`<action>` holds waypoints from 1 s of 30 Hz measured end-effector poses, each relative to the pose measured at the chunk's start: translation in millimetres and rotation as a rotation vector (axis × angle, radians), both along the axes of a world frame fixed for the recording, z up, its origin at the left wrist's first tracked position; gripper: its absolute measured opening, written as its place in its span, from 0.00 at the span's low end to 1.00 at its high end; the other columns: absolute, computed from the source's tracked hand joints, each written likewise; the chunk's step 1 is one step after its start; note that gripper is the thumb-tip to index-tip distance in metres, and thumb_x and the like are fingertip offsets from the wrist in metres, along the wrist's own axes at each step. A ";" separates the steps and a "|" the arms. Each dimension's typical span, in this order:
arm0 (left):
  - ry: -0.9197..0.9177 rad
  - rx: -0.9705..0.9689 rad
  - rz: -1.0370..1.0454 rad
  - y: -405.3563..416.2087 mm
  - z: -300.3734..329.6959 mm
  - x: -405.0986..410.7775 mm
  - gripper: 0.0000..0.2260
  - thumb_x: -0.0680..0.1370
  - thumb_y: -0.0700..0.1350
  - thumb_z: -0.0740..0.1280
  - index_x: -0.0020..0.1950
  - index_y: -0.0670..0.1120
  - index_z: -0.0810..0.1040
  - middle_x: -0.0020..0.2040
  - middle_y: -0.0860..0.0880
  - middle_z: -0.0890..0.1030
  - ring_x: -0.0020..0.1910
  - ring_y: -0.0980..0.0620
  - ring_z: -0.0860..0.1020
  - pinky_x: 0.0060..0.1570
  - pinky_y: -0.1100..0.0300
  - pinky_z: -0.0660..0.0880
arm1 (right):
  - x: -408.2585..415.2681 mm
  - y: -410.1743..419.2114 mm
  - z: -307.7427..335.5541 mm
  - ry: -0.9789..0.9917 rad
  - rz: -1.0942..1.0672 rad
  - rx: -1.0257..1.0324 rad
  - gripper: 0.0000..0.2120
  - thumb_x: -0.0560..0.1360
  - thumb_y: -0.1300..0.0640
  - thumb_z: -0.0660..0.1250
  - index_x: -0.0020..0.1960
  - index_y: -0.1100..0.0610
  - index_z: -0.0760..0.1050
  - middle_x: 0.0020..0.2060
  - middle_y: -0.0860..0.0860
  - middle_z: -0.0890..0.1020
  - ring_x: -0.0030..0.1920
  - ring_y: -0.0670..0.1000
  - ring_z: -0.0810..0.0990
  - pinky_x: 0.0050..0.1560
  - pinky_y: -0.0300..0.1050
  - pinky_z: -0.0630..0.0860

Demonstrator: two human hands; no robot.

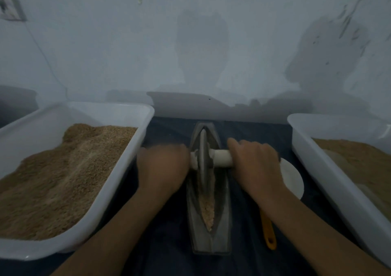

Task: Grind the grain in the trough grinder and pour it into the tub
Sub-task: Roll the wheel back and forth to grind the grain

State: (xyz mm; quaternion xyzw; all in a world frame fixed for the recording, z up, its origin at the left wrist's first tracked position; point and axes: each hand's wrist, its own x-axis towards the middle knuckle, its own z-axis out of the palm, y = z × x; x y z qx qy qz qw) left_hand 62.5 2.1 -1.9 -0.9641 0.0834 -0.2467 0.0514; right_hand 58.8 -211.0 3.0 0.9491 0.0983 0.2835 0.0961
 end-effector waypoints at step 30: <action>0.021 0.130 -0.097 4.4 4.9 16.8 0.08 0.78 0.40 0.64 0.42 0.46 0.67 0.36 0.48 0.70 0.33 0.48 0.70 0.29 0.60 0.58 | 11.0 -6.8 11.9 0.137 0.006 -0.009 0.18 0.66 0.44 0.77 0.44 0.47 0.68 0.31 0.46 0.71 0.31 0.51 0.67 0.31 0.43 0.60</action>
